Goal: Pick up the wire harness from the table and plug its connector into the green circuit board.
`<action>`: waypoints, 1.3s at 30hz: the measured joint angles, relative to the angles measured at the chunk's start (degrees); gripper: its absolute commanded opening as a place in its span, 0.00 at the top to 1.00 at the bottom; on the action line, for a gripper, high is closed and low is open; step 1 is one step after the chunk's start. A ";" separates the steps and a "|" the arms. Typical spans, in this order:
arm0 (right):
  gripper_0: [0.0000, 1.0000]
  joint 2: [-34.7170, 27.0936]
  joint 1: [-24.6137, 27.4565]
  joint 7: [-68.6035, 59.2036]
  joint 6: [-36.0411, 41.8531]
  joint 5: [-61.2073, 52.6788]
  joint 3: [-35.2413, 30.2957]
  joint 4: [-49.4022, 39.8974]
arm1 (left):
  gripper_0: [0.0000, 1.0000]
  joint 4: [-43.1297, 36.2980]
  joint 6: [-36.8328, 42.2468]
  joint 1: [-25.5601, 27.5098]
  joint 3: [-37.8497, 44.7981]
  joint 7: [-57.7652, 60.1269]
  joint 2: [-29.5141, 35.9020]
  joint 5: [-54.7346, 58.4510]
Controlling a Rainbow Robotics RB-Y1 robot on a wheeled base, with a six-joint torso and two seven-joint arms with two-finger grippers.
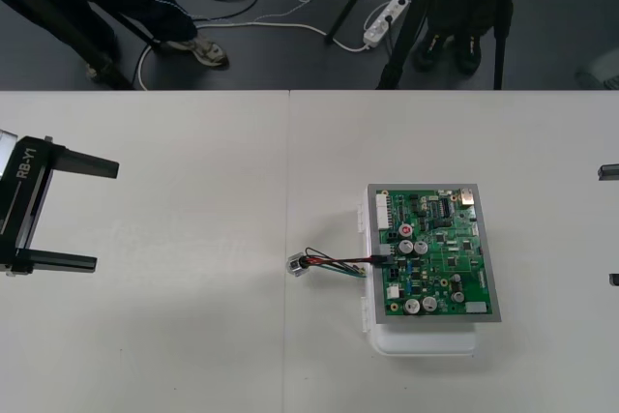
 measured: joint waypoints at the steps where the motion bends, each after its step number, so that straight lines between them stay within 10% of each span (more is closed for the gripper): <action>1: 0.00 0.00 0.18 0.00 0.00 -0.02 0.00 0.00 | 0.00 -0.01 0.00 0.00 0.00 0.05 0.51 0.24; 39: 0.00 -1.15 1.43 -0.02 -3.65 -3.86 0.00 0.66 | 0.00 -0.10 -0.01 0.01 0.00 3.62 4.29 1.69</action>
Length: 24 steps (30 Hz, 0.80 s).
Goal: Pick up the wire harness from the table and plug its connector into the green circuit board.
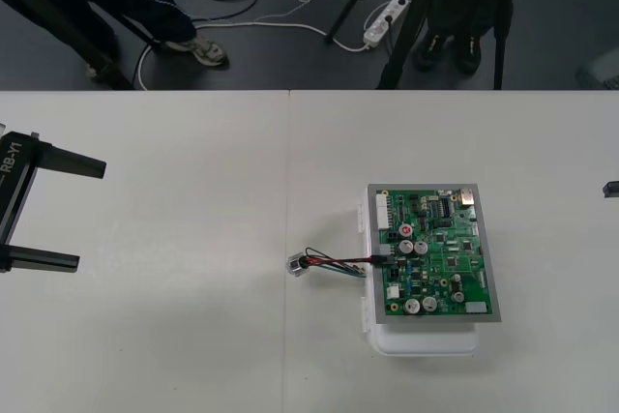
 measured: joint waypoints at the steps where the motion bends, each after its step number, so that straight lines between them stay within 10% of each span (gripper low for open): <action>1: 0.00 0.00 0.00 0.00 0.00 0.00 0.00 0.15 | 0.00 0.00 0.00 0.00 0.00 0.00 0.00 0.00; 24: 0.00 0.00 0.37 -0.02 0.00 -0.01 0.00 0.89 | 0.00 0.00 0.00 0.00 0.00 0.01 0.00 0.00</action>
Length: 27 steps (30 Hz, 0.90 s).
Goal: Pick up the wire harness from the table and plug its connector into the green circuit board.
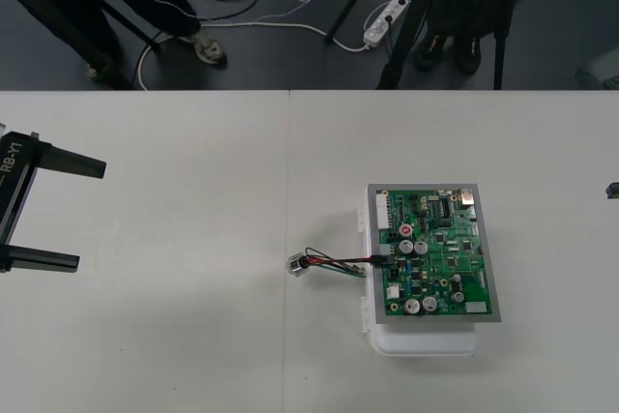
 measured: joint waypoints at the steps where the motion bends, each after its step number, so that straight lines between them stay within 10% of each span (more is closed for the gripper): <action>1: 0.00 0.00 0.00 0.00 0.00 0.00 0.00 0.00 | 0.00 0.00 0.00 0.00 0.00 0.00 0.00 0.00; 27: 0.00 0.00 0.04 0.00 0.00 0.00 0.00 0.00 | 0.00 0.00 0.00 0.00 0.00 0.00 0.00 0.00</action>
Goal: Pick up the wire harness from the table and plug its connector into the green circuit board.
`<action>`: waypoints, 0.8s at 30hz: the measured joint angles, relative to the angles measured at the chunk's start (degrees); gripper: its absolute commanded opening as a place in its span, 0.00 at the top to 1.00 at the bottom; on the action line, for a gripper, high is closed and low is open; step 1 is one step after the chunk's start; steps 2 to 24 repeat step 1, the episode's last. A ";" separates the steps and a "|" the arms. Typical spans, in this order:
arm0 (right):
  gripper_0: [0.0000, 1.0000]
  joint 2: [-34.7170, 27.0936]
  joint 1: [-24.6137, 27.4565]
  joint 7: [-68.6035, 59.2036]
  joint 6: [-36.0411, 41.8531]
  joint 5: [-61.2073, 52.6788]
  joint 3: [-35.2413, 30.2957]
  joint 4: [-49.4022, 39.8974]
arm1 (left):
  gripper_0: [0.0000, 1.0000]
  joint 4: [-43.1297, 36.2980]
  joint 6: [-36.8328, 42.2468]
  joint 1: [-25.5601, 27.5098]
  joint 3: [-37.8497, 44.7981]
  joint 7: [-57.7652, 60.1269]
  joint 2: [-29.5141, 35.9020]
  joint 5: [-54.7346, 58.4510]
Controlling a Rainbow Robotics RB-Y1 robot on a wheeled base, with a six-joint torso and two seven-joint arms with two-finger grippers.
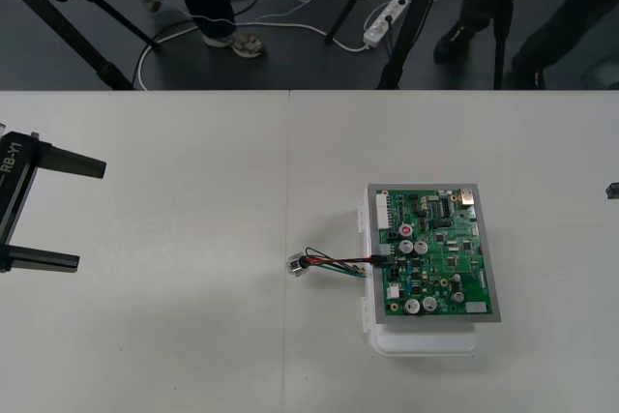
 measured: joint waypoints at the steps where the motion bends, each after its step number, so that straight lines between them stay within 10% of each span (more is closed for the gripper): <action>1: 0.00 0.00 0.00 0.00 0.00 0.00 0.00 0.00 | 0.00 0.00 0.00 0.00 0.00 0.00 0.00 0.00; 24: 0.00 0.00 0.00 0.00 0.00 0.00 0.00 0.00 | 0.00 0.00 0.00 0.00 0.00 0.00 0.00 0.00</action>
